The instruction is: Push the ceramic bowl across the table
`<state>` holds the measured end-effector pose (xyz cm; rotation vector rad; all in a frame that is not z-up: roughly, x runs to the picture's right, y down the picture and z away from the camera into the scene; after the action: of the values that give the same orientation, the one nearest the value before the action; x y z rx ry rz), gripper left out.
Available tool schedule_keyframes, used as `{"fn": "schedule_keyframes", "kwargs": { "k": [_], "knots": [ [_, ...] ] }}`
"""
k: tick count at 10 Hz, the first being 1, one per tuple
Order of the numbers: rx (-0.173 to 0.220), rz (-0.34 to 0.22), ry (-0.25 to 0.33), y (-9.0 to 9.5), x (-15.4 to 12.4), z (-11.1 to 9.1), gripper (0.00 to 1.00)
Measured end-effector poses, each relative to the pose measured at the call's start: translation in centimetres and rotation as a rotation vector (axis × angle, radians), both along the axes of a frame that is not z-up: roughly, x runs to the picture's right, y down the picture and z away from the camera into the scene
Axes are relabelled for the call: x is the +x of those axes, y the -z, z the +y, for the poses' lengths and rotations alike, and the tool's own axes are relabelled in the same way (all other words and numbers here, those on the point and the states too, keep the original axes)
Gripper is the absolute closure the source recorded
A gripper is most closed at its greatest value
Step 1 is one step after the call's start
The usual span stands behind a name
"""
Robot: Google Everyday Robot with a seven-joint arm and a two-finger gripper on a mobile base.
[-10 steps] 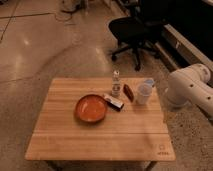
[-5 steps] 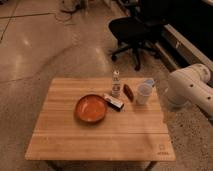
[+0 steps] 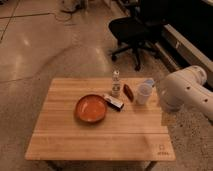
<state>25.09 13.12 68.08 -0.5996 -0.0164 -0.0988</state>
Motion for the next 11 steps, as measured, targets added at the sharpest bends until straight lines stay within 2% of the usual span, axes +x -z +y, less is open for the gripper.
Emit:
{"fn": "schedule_keyframes", "kwargs": {
  "k": [3,5,8,11],
  "knots": [
    [-0.056,-0.100,0.120,0.1,-3.7,4.1,0.35],
    [-0.090,-0.158,0.186,-0.7,-6.3,6.5,0.35],
    [-0.092,-0.223,0.237,-3.1,-9.8,7.7,0.35],
    [-0.078,-0.275,0.245,-5.7,-13.1,8.3,0.35]
  ]
}}
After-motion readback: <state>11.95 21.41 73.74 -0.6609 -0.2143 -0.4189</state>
